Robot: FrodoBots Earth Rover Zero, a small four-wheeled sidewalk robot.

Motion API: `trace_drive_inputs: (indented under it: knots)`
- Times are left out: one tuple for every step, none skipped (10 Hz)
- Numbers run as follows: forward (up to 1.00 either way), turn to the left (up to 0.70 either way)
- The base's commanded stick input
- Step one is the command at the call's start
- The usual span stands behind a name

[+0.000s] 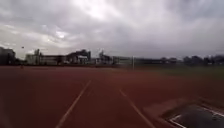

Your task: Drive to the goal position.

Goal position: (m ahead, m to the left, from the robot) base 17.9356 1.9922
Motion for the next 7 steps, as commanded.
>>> trace_drive_inputs:
  knots:
    - [0.70, 0.00]
    - [0.70, 0.00]
    - [0.70, 0.00]
    - [0.70, 0.00]
    - [0.70, 0.00]
    - [0.70, 0.00]
    - [0.70, 0.00]
